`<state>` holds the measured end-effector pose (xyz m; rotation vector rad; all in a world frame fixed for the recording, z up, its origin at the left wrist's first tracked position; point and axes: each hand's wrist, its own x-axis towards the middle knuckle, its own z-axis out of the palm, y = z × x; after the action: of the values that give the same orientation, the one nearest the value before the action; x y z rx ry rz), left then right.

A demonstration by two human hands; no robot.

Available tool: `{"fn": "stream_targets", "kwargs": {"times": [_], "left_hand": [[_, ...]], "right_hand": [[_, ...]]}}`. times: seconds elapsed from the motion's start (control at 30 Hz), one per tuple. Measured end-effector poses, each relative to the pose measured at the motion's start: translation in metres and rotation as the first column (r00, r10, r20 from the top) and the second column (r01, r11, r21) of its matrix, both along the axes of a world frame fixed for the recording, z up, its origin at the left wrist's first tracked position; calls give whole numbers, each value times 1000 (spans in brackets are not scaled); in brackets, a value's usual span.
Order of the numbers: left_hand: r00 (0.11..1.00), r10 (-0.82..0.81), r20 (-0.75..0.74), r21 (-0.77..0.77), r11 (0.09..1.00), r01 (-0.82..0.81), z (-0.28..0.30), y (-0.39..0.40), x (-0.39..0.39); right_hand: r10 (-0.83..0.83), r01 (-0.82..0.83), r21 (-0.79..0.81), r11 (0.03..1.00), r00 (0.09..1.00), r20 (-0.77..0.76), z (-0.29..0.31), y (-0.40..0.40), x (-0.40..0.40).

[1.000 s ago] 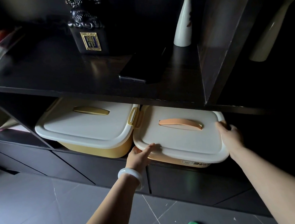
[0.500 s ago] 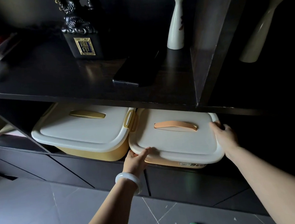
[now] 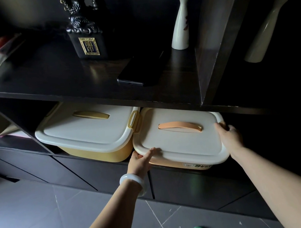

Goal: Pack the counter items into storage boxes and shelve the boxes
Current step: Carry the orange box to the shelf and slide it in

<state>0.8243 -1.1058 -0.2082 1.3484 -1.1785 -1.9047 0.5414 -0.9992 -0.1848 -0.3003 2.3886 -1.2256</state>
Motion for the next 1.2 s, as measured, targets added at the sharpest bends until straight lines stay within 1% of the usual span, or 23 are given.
{"fn": "stream_targets", "kwargs": {"times": [0.17,0.27,0.4,0.53,0.63,0.7,0.77,0.8,0.87,0.9,0.93,0.97,1.0,1.03,1.1,1.13,1.17,1.2], "left_hand": [[1000,26,13,36,999,-27,-2,0,-1],[999,32,28,37,999,-33,-2,1,-2],[997,55,62,2,998,-55,2,5,-5],[993,43,113,4,999,-44,8,7,-6],[981,12,193,-17,1000,-9,10,7,-4],[961,1,275,-76,997,21,15,10,-5],[901,-8,434,-177,980,94,20,16,-10],[869,-16,494,-199,971,131,24,23,-14],[820,-122,559,-157,956,249,33,42,-26],[788,-206,580,-143,927,348,36,54,-34],[743,-291,603,-144,876,460,42,66,-42],[685,-352,637,-167,805,569,45,78,-51],[632,-377,677,-207,727,655,51,89,-61],[580,-383,719,-231,656,719,55,101,-72],[450,-361,817,-238,499,833,69,126,-93],[378,-315,870,-246,387,888,76,138,-105],[324,-297,898,-233,304,924,82,151,-116],[250,-288,924,-192,215,958,89,164,-127]], "right_hand": [[22,-22,29,999,1000,-4,4,0,1],[48,-45,81,996,998,-30,8,-1,3],[126,-107,213,971,989,-76,18,-3,9],[181,-123,347,930,974,-139,24,4,21],[180,-115,377,919,973,-143,26,15,34],[178,-121,374,920,976,-122,26,26,41],[183,-145,333,932,980,-84,27,40,46],[200,-168,323,931,978,-68,28,48,48],[264,-231,347,909,963,-49,32,63,50],[300,-261,375,889,953,-47,36,71,50],[325,-278,399,874,944,-54,39,80,49],[340,-283,418,863,938,-66,42,90,47],[351,-284,437,854,933,-80,44,101,44],[366,-284,470,836,926,-91,47,114,39],[416,-305,559,771,906,-81,52,146,29],[435,-322,598,734,899,-49,54,164,23],[442,-342,631,696,897,-1,56,183,17],[439,-362,657,661,897,52,60,202,11]]}}
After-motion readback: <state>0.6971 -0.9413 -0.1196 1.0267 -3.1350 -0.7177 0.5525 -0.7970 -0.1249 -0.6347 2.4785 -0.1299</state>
